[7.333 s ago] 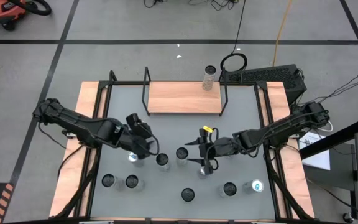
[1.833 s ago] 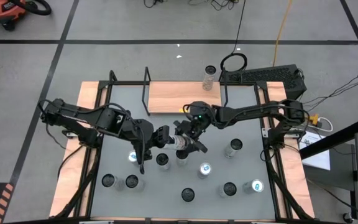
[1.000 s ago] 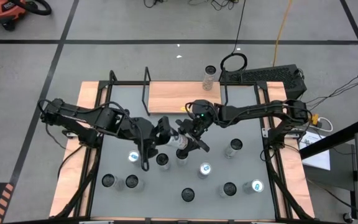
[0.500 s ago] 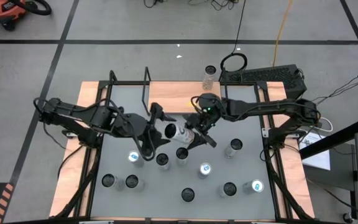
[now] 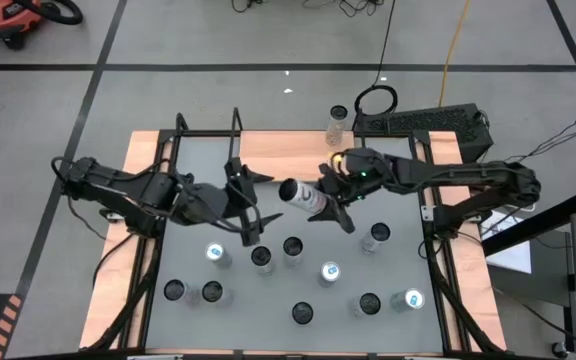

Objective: Place canned beverage on shelf
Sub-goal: Put the top white yellow soda can on the shelf aligned with the white yellow soda can

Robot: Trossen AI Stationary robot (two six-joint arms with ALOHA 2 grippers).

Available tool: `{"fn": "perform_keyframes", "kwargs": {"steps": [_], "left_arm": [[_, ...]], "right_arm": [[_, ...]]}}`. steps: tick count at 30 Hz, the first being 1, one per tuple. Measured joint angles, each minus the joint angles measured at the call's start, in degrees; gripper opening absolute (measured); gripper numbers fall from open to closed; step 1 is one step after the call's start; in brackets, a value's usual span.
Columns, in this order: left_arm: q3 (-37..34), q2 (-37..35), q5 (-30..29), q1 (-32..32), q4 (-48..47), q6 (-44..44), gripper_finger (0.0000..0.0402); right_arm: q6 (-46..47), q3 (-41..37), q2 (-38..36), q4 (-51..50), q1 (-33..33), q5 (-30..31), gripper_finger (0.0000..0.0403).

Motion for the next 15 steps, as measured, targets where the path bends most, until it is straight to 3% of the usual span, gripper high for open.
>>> {"fn": "perform_keyframes", "kwargs": {"steps": [3, 7, 10, 15], "left_arm": [[0.0, 0.0, -6.33, -2.28, 2.09, -0.35, 0.0384], [0.0, 0.0, -12.52, -3.8, 4.62, 0.89, 0.0384], [-1.7, -0.04, -15.04, -4.27, 8.25, 0.68, 0.0384], [-10.63, 0.07, -15.44, -4.08, 25.68, 3.99, 0.0384]], "right_arm": [[5.88, -7.28, 0.25, 14.73, 2.72, 7.06, 0.0208], [7.14, -12.99, 0.17, 28.38, 6.22, 17.27, 0.0208], [5.79, -14.19, -0.02, 32.54, 8.82, 28.91, 0.0208], [0.63, -14.34, 0.51, 37.14, 13.04, 47.32, 0.0208]]}}
